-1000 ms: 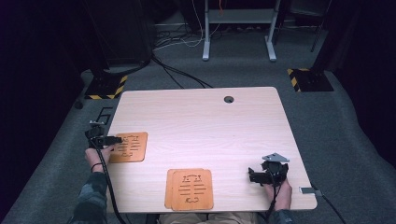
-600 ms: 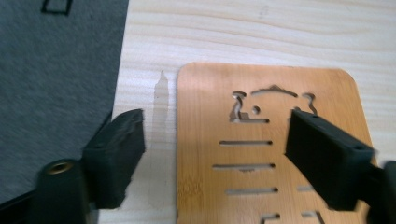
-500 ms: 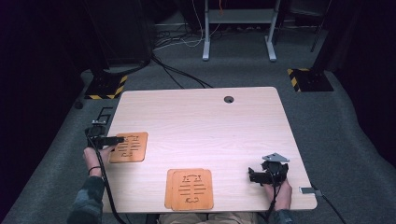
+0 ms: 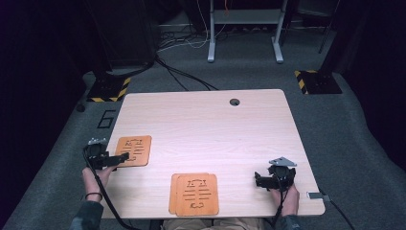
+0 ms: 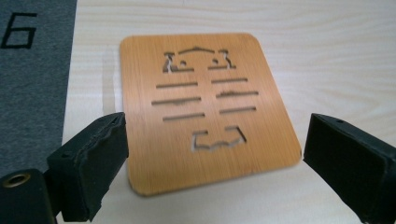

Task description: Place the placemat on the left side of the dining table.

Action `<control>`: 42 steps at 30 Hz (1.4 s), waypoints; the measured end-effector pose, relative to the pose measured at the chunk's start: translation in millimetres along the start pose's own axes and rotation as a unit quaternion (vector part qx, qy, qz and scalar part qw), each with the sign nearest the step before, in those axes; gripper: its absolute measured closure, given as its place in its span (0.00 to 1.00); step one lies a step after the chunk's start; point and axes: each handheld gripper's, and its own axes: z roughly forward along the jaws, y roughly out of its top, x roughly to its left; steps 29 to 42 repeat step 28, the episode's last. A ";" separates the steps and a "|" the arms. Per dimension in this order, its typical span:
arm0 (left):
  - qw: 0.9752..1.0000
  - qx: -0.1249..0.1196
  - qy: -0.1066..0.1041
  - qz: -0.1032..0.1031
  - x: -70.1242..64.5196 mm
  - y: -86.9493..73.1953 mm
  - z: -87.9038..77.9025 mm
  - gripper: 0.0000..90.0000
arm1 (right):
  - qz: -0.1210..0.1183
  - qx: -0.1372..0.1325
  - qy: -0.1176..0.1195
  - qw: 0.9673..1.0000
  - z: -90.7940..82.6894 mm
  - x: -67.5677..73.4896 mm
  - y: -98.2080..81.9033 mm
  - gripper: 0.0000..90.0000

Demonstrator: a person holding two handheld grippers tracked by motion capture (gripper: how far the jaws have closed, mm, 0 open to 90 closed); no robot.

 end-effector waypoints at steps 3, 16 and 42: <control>1.000 -0.001 0.001 0.004 -5.4 -12.9 -4.1 0.06 | 0.000 0.000 0.000 1.000 0.0 0.0 0.0 0.02; 0.999 -0.012 0.031 0.022 -11.1 -76.9 6.9 0.02 | 0.000 0.000 0.000 1.000 0.0 0.1 0.0 0.02; 0.997 -0.013 0.057 0.055 -14.8 -80.1 11.2 0.00 | 0.007 0.000 -0.003 1.000 0.4 1.1 0.2 0.01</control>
